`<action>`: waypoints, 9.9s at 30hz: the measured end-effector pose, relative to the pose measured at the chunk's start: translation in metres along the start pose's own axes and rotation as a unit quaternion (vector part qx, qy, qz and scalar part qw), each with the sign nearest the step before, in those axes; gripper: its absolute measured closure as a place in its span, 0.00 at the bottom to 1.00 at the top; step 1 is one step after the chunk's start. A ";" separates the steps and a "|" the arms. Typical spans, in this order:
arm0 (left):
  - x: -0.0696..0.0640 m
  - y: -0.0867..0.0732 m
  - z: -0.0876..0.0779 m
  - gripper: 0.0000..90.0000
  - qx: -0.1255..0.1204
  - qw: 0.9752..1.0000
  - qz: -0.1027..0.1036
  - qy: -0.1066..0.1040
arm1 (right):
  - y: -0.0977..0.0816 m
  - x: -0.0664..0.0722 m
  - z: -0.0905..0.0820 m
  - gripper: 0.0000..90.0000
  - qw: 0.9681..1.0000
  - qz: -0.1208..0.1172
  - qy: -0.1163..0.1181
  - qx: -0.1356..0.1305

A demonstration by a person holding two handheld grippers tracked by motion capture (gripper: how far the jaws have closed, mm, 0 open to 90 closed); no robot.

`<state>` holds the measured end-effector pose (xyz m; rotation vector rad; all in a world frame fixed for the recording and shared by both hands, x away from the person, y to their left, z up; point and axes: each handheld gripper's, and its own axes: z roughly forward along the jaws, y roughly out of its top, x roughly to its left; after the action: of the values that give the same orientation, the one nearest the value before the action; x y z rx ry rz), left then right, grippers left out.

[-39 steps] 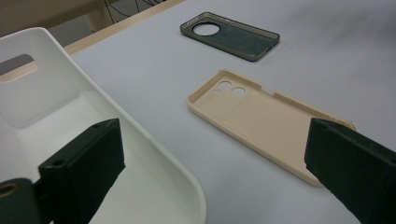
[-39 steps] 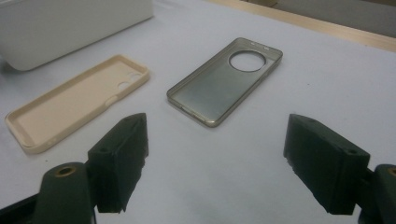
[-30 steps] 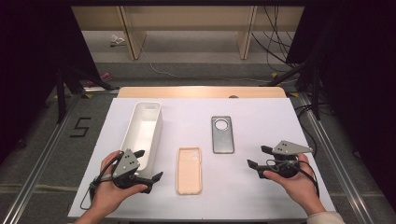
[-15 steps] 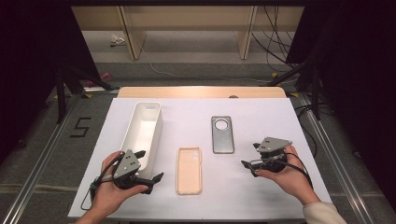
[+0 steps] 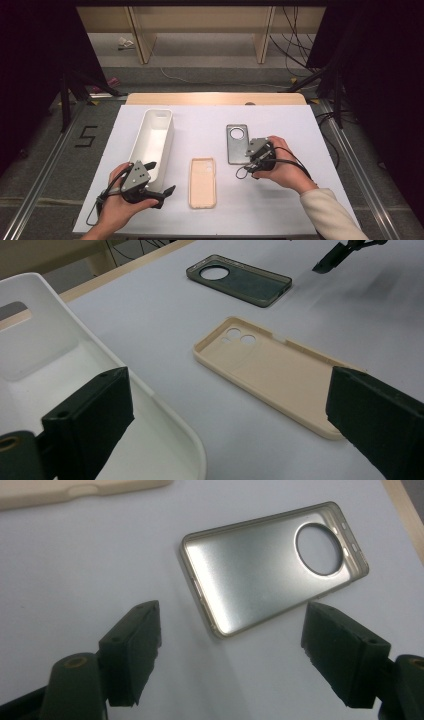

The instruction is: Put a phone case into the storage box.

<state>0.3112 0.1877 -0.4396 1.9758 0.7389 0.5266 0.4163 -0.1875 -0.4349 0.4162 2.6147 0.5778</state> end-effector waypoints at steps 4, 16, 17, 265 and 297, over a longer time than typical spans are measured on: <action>0.000 0.000 0.000 0.05 -0.001 1.000 0.000 0.000 | 0.010 -0.001 0.013 0.28 0.999 -0.034 0.000 0.034; -0.001 0.000 0.000 0.05 -0.002 1.000 0.000 -0.003 | 0.033 -0.005 0.042 0.29 0.988 -0.105 -0.005 0.111; -0.001 0.000 0.000 0.05 -0.002 1.000 0.000 -0.003 | 0.033 -0.005 0.042 0.29 0.988 -0.105 -0.005 0.111; 0.006 0.152 0.121 0.93 0.016 0.985 -0.139 -0.104 | 0.006 0.061 -0.032 0.56 0.981 0.040 0.073 -0.174; 0.041 0.110 0.048 0.93 -0.106 0.981 -0.142 -0.078 | -0.036 0.031 -0.048 0.28 0.944 0.225 0.038 -0.238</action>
<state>0.4022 0.1435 -0.3629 1.6582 0.8132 0.2650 0.3601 -0.2231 -0.4225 0.8438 2.3343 1.3596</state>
